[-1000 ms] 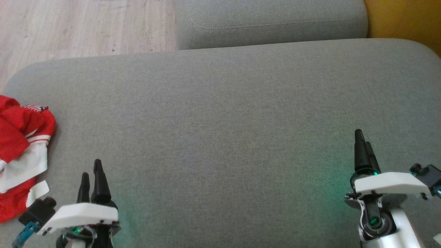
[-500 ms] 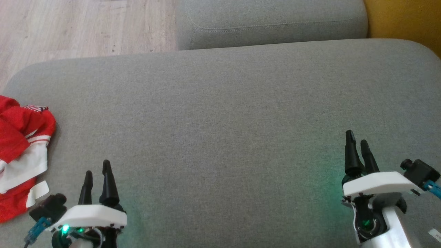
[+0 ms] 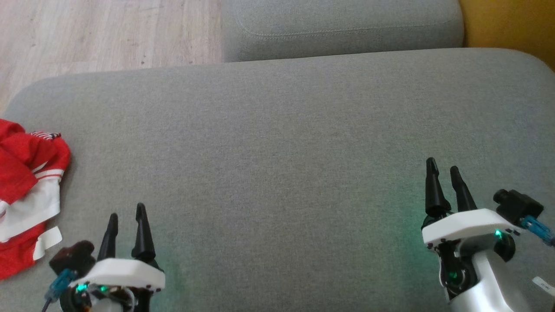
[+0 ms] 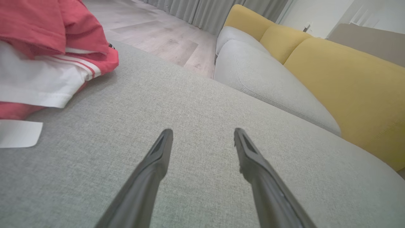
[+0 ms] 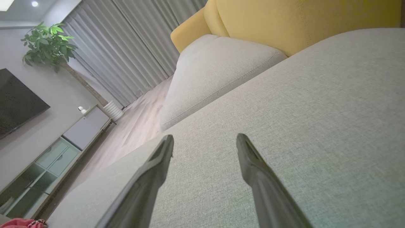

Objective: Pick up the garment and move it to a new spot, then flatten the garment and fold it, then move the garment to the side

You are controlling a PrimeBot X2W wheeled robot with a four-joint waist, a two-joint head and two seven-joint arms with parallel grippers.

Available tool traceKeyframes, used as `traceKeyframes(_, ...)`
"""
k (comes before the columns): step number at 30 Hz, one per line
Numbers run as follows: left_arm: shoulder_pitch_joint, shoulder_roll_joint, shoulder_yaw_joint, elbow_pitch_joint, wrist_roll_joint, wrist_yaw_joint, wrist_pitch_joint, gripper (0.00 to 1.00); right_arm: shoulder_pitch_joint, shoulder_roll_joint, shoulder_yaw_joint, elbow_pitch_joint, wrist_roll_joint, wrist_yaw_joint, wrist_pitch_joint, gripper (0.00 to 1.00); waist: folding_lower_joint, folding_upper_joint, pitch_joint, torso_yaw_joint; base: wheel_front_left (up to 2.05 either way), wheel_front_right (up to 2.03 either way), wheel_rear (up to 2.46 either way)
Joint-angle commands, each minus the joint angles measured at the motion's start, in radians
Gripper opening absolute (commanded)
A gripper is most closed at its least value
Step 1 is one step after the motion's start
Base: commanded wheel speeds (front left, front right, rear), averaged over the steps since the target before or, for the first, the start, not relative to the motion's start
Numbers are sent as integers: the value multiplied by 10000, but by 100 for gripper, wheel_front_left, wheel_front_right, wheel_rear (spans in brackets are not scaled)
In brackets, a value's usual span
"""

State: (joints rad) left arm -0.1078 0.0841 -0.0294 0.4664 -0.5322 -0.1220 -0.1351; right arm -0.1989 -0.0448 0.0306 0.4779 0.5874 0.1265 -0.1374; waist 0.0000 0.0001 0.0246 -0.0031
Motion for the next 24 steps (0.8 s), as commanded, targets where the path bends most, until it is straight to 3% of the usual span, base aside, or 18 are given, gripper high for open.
traceKeyframes(1,-758,249,192,-196,417,64,-191,100,-677,-37,256,-217,-364,31,-176,100,0,-1,15,16,0,0,0)
traceKeyframes(24,-1315,181,315,421,3049,228,-844,100,-1118,-47,605,283,-2892,38,-824,100,0,-1,84,-3,0,0,0)
